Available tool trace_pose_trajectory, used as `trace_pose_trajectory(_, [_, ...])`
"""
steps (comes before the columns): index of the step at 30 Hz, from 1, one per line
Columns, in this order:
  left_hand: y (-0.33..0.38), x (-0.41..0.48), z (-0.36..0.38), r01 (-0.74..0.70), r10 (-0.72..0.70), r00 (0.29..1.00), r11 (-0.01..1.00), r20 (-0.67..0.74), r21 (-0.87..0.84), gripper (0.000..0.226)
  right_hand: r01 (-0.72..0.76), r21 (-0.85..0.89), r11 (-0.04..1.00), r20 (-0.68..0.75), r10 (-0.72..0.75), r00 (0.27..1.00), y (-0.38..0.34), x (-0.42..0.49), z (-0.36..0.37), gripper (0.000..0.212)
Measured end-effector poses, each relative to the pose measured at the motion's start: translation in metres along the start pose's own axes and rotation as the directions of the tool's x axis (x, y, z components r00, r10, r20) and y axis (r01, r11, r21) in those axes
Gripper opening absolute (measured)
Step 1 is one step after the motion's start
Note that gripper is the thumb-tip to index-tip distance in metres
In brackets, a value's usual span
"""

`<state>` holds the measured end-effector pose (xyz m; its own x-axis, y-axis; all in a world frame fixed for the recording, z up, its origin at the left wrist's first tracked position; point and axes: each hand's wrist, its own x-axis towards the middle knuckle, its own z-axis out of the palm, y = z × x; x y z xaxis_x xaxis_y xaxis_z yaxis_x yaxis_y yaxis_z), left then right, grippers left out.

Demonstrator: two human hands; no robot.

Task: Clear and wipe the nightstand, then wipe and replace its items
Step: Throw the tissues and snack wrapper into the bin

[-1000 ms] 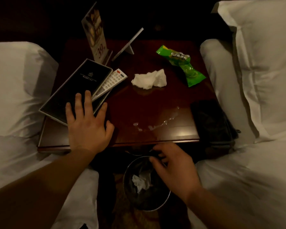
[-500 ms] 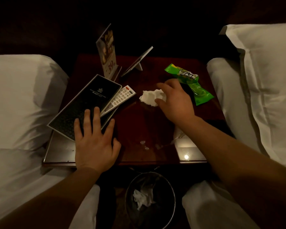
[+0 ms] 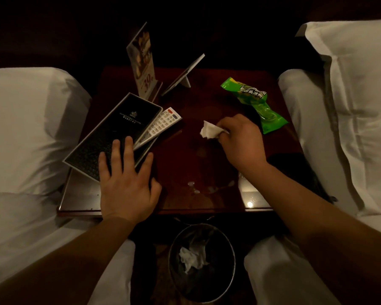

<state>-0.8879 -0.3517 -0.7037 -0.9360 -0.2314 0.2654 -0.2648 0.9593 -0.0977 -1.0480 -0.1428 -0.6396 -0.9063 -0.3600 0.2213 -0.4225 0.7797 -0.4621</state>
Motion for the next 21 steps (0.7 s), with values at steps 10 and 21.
trace_pose_trajectory(10, [0.0,0.0,0.0,0.002,-0.003,1.0,1.0,-0.018,-0.017,0.06,0.021,0.305,0.952,-0.078,0.003,0.997,-0.033,-0.091,-0.039,0.015])
trace_pose_trajectory(21, [0.0,0.0,0.0,0.005,-0.006,0.999,1.0,-0.031,-0.03,0.06,-0.072,0.235,0.969,0.465,-0.047,0.884,-0.017,-0.226,0.049,0.02])
